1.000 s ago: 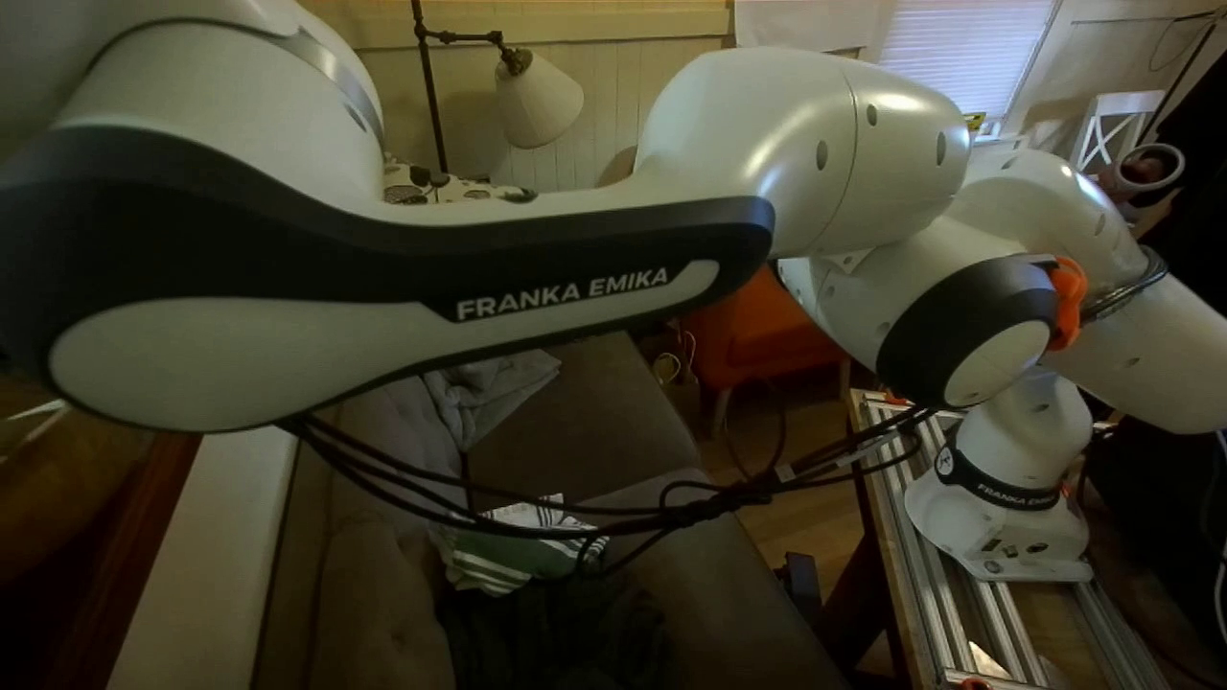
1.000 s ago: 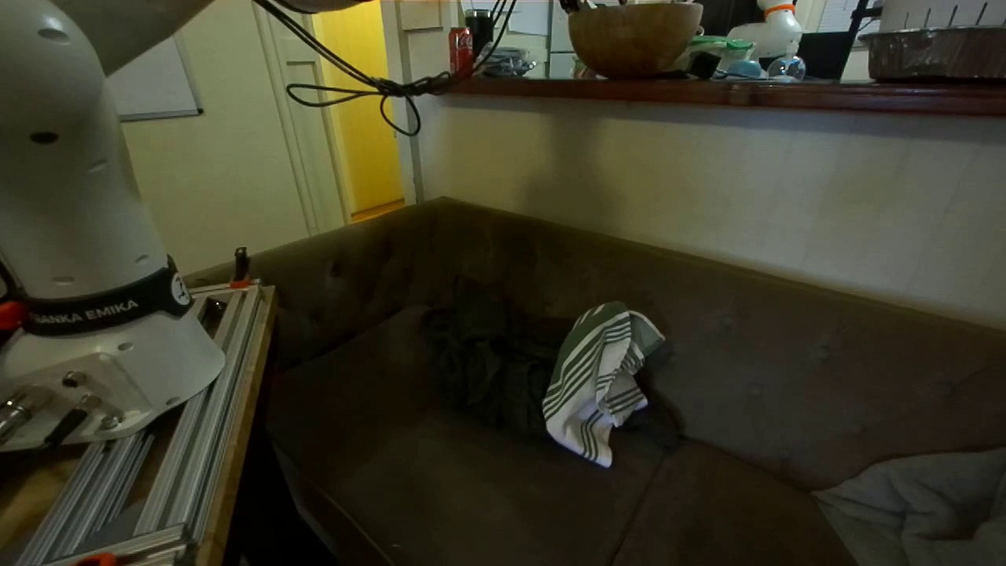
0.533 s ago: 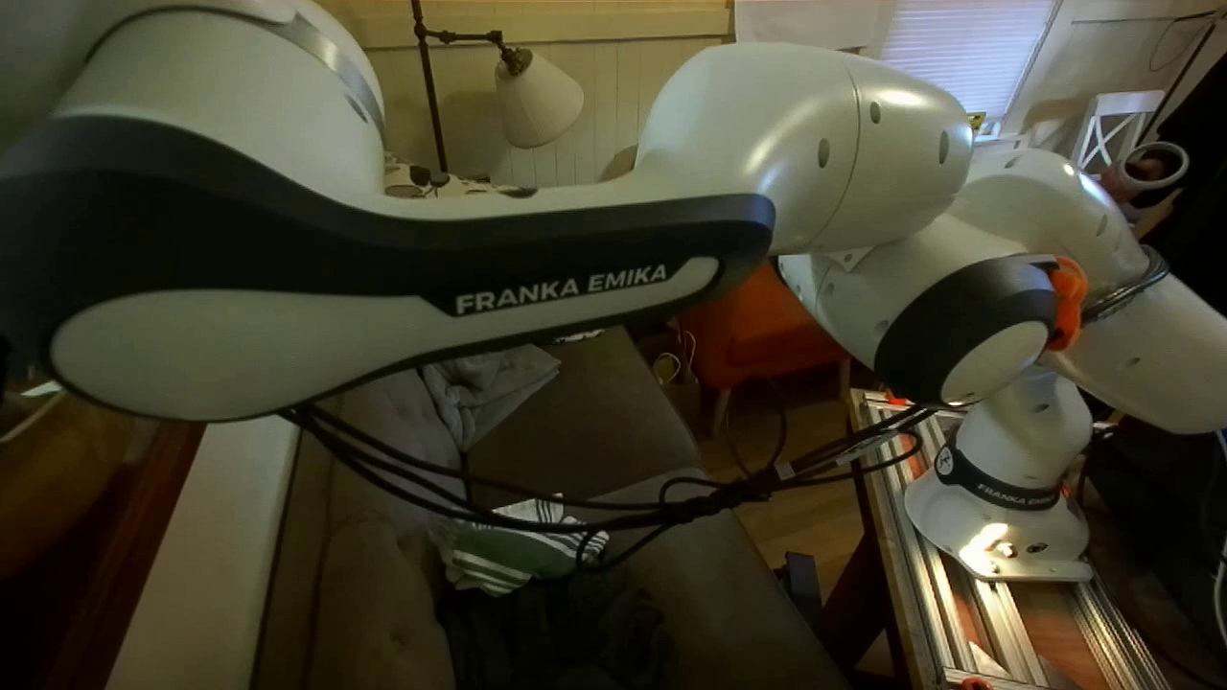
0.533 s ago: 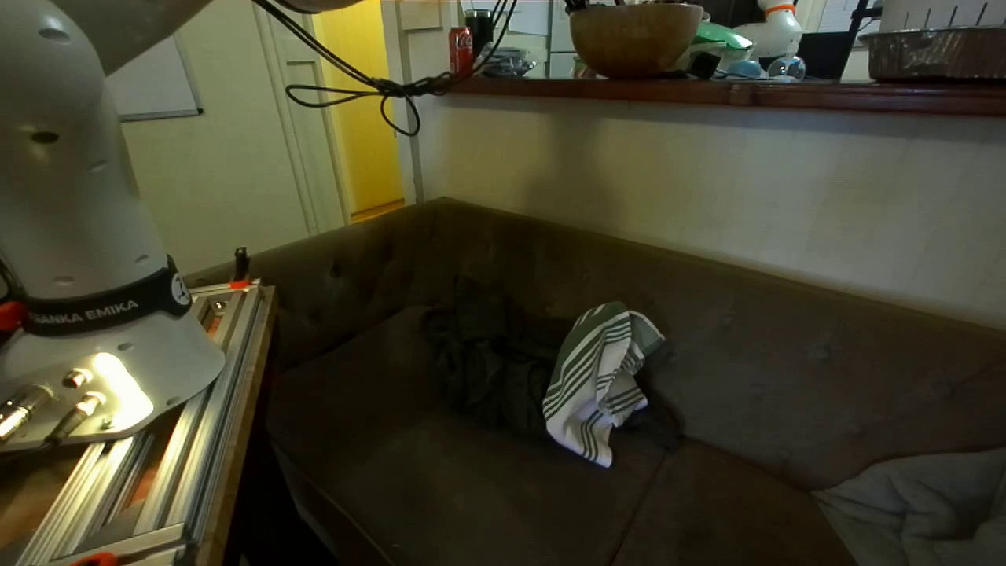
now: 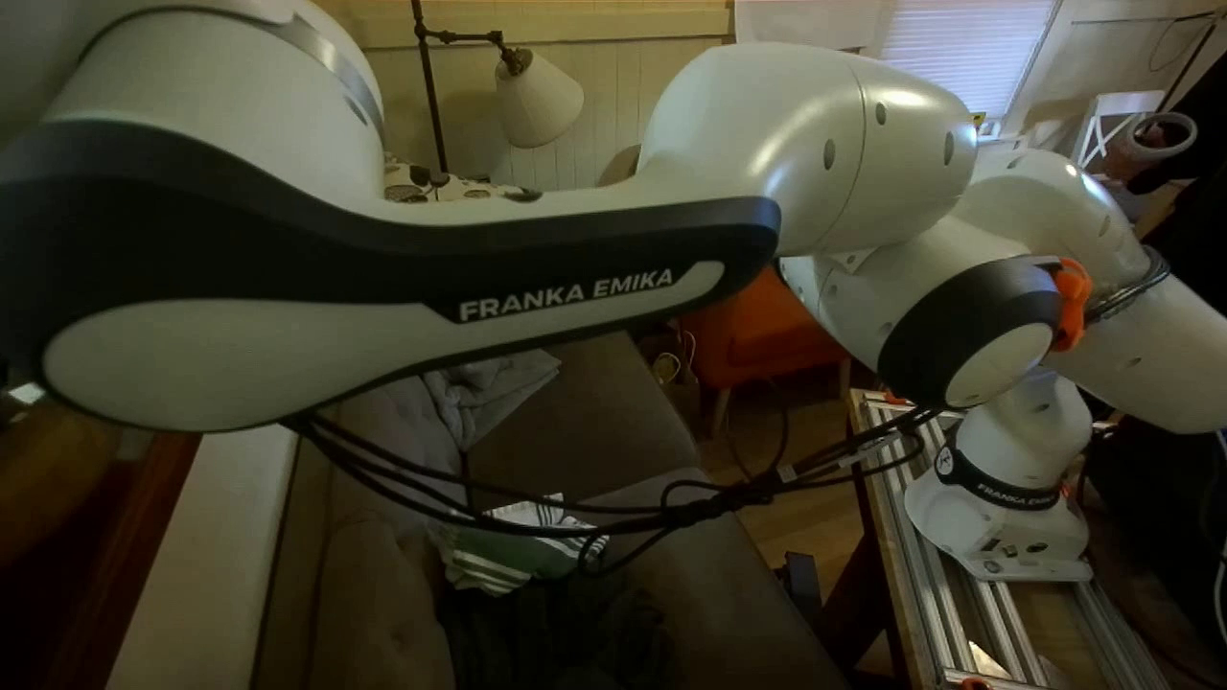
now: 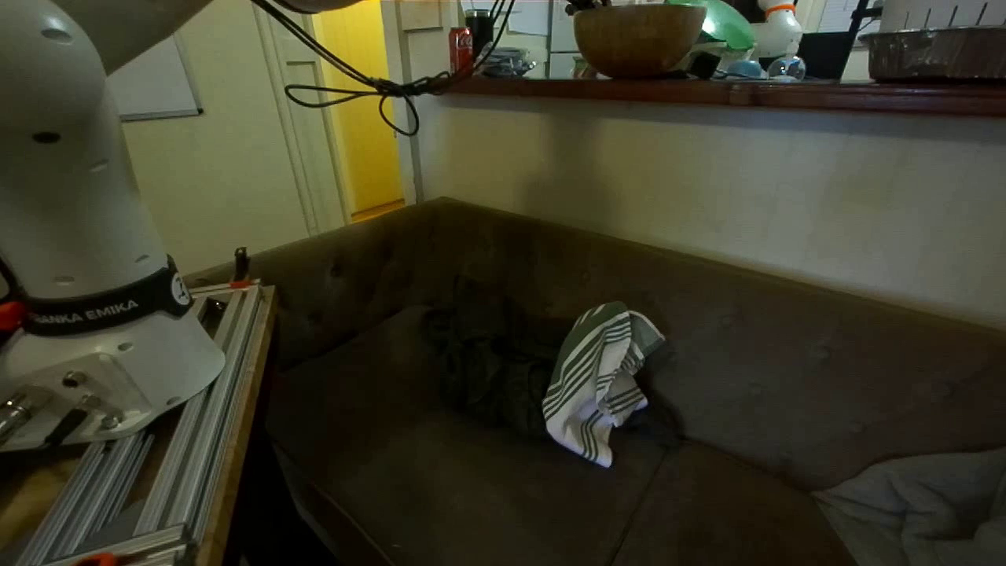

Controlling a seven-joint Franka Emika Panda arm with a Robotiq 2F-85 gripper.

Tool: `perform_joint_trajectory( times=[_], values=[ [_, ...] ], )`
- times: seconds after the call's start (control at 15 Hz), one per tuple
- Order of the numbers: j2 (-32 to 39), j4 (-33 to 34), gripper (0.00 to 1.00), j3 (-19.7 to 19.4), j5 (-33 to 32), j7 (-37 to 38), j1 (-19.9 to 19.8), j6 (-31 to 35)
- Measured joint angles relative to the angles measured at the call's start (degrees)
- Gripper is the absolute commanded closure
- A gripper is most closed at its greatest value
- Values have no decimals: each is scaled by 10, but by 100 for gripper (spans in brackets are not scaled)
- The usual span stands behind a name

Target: Put the white book on the sofa.

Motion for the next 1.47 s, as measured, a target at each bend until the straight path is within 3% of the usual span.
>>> perform_joint_trajectory(
  times=[0.6, 1.13, 1.2, 1.27, 1.47],
  values=[
    [-47, 12, 96, -30, -9, 22, 2, 42],
    [-97, 15, 96, -73, -59, 74, 32, 79],
    [-100, 15, 58, -81, -68, 84, 36, 82],
    [-102, 16, 57, -87, -73, 91, 39, 82],
    [-103, 16, 36, -89, -76, 94, 43, 81]
  ],
)
